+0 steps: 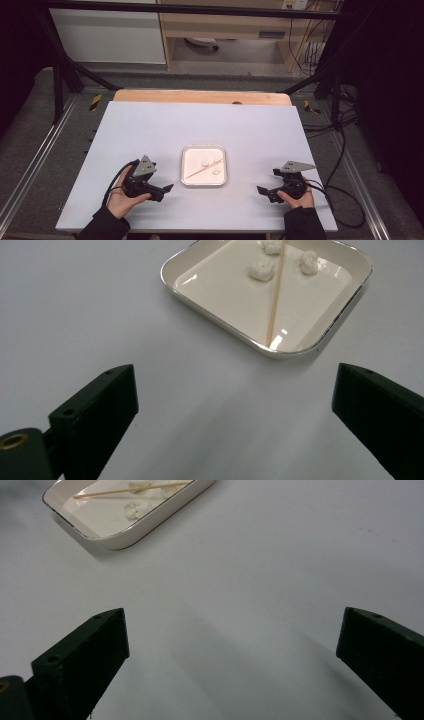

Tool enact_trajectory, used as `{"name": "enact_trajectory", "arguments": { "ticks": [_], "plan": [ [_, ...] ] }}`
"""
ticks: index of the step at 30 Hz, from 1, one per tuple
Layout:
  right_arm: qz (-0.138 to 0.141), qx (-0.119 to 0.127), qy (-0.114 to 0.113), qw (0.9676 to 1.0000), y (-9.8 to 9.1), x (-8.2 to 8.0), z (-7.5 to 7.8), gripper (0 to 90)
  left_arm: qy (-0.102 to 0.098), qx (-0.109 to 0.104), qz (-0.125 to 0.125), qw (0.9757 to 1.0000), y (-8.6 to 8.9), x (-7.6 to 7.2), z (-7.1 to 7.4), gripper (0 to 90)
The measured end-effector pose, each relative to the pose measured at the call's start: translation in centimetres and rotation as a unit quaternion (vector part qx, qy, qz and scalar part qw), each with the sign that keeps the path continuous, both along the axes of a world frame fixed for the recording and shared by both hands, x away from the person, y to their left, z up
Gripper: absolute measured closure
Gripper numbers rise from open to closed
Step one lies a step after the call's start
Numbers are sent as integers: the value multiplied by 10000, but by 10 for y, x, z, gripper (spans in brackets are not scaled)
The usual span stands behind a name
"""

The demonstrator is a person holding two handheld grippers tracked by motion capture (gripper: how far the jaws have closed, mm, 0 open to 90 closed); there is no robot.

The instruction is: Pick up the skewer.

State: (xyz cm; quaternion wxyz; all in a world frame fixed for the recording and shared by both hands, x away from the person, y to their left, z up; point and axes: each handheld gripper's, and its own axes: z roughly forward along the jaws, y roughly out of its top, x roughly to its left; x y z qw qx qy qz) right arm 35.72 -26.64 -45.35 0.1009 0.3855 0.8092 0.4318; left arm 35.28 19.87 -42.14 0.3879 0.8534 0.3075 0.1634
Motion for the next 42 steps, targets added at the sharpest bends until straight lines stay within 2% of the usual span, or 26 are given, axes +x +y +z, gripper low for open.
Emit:
{"name": "enact_trajectory", "arguments": {
  "ticks": [12, 22, 31, 34, 42],
  "plan": [
    [16, -8, 3, 10000, 0, 0, 0, 10, 37, 116, -138, 9998, -30, 11, 7, 59],
    [22, -6, 7, 10000, 0, 0, 0, 10, 105, 161, -135, 9997, -54, 24, 10, 100],
    [28, -14, 21, 10000, 0, 0, 0, 10, 163, 236, -127, 9995, -73, 35, 8, 195],
    [37, -21, 0, 10000, 0, 1, -1, 11, 174, 294, -141, 9993, -79, 39, 5, 259],
    [46, -30, 1, 10000, 1, 1, -1, 11, 312, 261, -147, 9991, -91, 48, -3, 372]
  ]
}}
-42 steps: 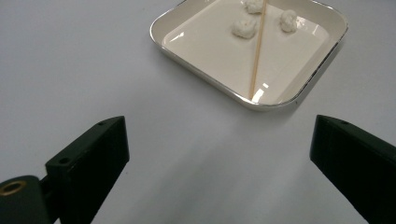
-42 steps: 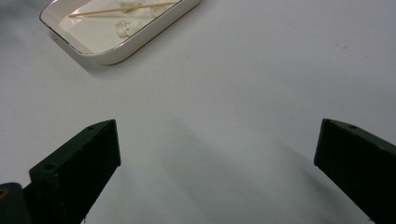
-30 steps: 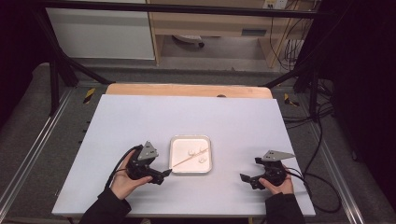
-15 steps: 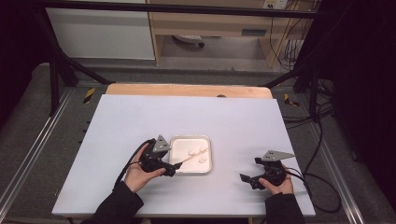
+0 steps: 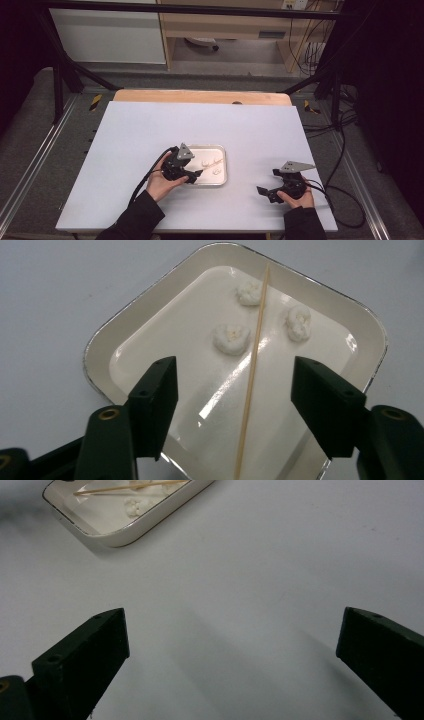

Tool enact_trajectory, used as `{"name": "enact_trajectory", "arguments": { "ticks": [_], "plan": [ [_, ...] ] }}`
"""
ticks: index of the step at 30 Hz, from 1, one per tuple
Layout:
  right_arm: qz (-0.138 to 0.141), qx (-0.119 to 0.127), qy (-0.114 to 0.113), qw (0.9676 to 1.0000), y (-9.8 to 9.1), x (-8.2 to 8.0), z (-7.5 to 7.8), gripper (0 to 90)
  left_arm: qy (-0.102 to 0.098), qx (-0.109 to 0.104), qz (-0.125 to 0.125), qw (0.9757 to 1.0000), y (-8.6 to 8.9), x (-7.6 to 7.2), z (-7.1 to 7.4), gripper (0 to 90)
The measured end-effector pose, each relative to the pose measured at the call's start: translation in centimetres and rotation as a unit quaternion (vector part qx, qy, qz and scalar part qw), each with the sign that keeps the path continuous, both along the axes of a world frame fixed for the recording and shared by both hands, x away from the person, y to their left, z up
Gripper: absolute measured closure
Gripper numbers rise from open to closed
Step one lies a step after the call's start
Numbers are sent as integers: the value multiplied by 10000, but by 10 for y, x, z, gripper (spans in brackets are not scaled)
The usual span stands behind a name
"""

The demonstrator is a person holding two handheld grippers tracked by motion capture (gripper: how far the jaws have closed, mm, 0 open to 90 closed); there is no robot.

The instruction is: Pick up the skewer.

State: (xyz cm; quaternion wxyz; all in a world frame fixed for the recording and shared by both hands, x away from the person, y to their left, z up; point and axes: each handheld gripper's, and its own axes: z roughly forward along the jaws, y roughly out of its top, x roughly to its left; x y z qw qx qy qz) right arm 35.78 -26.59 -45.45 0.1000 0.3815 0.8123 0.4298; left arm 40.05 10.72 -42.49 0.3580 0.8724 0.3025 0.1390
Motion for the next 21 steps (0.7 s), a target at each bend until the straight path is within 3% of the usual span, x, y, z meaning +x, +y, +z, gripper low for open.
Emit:
{"name": "enact_trajectory", "arguments": {
  "ticks": [14, 21],
  "plan": [
    [-1, -4, 8, 10000, 0, 0, 0, 12, 264, 27, -103, 9996, -7, 8, -13, 643],
    [8, 1, 4, 10000, 0, 0, -1, 12, 275, 51, -265, 9993, -10, 8, -16, 739]
  ]
}}
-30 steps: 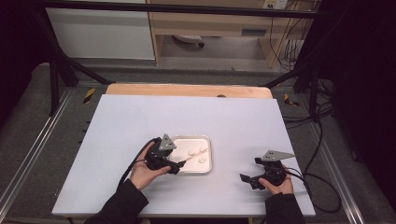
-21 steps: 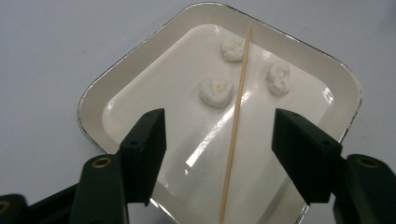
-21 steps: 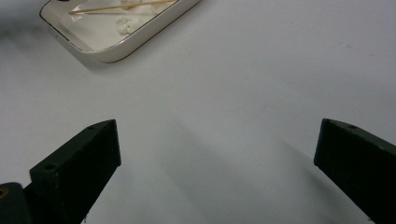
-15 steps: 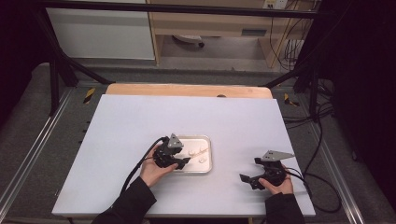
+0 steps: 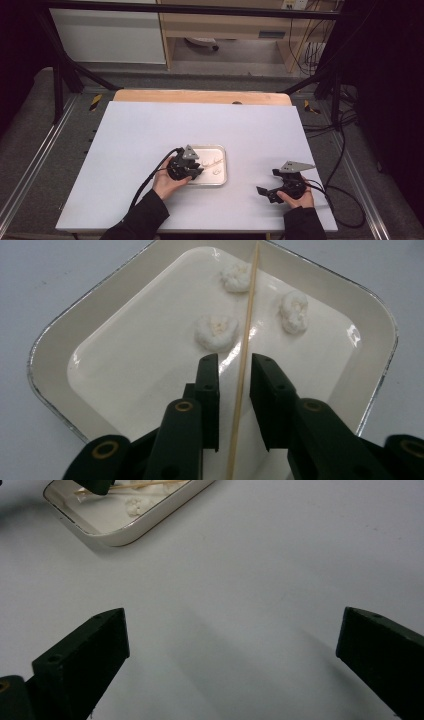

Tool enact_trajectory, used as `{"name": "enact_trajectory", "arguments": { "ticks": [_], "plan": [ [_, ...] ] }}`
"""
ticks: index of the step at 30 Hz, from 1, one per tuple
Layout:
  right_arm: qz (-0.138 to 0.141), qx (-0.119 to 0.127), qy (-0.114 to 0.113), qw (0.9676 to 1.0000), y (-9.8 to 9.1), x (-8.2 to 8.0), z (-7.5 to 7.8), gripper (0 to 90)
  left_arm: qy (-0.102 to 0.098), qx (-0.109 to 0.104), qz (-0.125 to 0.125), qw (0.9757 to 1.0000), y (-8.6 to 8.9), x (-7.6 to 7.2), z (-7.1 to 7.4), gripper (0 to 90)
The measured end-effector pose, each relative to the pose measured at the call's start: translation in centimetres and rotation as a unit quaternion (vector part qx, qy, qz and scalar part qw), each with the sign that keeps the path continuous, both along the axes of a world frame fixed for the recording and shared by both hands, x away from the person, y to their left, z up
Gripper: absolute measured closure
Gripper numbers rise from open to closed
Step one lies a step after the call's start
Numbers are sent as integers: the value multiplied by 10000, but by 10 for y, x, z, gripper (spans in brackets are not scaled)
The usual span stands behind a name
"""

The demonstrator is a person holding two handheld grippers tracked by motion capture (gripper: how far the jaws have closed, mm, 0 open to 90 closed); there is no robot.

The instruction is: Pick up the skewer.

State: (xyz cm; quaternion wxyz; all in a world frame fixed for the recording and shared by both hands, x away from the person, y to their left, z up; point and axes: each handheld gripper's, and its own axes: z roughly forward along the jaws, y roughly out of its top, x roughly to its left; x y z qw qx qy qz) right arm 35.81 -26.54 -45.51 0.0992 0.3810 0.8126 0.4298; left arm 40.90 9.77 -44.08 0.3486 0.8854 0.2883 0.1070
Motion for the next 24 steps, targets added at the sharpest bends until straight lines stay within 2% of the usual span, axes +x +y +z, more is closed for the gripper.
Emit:
{"name": "enact_trajectory", "arguments": {
  "ticks": [13, 24],
  "plan": [
    [10, -5, -15, 10000, 0, 0, 0, 12, -41, -2, -66, 10000, -2, -1, -2, 858],
    [1, -8, 3, 10000, 0, 0, 0, 12, -126, -24, -174, 9998, -2, -4, -1, 881]
  ]
}}
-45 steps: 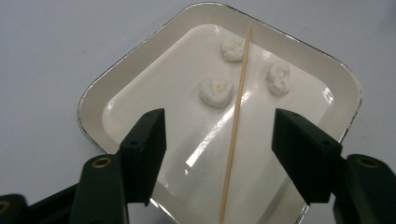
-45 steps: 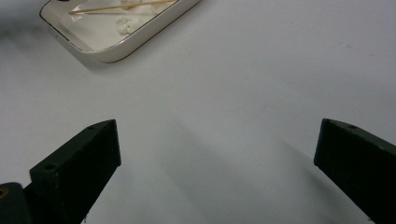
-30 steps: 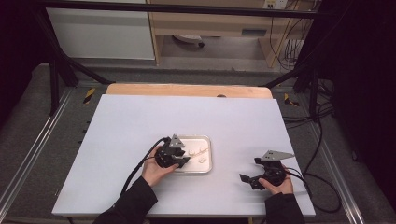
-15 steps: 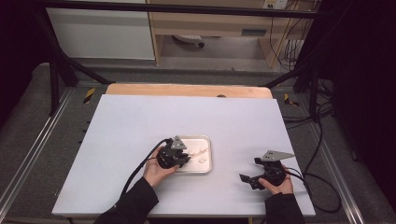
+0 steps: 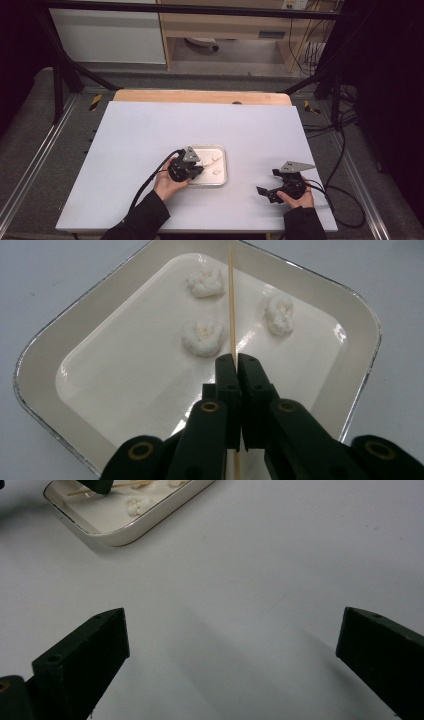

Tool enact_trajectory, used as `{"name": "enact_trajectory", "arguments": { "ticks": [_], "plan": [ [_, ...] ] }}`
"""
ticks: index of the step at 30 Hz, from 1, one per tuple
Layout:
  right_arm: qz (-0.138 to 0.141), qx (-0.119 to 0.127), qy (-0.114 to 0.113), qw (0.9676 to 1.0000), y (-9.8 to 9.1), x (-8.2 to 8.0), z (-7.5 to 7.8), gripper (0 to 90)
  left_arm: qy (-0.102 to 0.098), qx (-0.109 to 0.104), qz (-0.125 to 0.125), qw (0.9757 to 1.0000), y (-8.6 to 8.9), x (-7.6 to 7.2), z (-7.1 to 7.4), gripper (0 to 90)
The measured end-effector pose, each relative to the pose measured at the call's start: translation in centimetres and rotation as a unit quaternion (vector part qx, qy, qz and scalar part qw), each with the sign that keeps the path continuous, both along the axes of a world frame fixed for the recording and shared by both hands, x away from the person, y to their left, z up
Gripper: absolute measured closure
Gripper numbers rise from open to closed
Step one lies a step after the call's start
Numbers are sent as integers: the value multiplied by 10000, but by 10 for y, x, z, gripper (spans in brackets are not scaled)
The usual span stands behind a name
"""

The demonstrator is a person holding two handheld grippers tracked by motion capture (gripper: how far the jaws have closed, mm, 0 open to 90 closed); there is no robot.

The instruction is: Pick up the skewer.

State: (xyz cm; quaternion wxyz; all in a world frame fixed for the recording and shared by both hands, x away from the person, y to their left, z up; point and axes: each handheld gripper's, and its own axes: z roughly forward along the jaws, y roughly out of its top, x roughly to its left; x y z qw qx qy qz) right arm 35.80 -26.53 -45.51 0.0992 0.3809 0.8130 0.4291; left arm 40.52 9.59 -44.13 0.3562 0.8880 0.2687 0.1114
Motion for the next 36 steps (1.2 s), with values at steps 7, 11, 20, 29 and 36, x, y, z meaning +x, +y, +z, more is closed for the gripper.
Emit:
{"name": "enact_trajectory", "arguments": {
  "ticks": [7, 11, 20, 29, 36],
  "plan": [
    [3, -1, -9, 10000, 0, 0, 0, 12, -49, -104, -47, 9999, 3, -4, 5, 882],
    [-5, -3, 4, 10000, 0, 0, 0, 12, -65, -159, -63, 9998, 6, -7, 9, 882],
    [0, -7, -23, 10000, 1, 0, 0, 8, -96, -219, -98, 9997, 12, -13, 18, 882],
    [18, -62, -101, 9999, 4, 0, 3, 7, -93, -198, -156, 9996, 18, -18, 23, 882],
    [72, -242, -212, 9995, 14, 1, 9, 7, -72, -198, -207, 9996, 21, -22, 25, 883]
  ]
}}
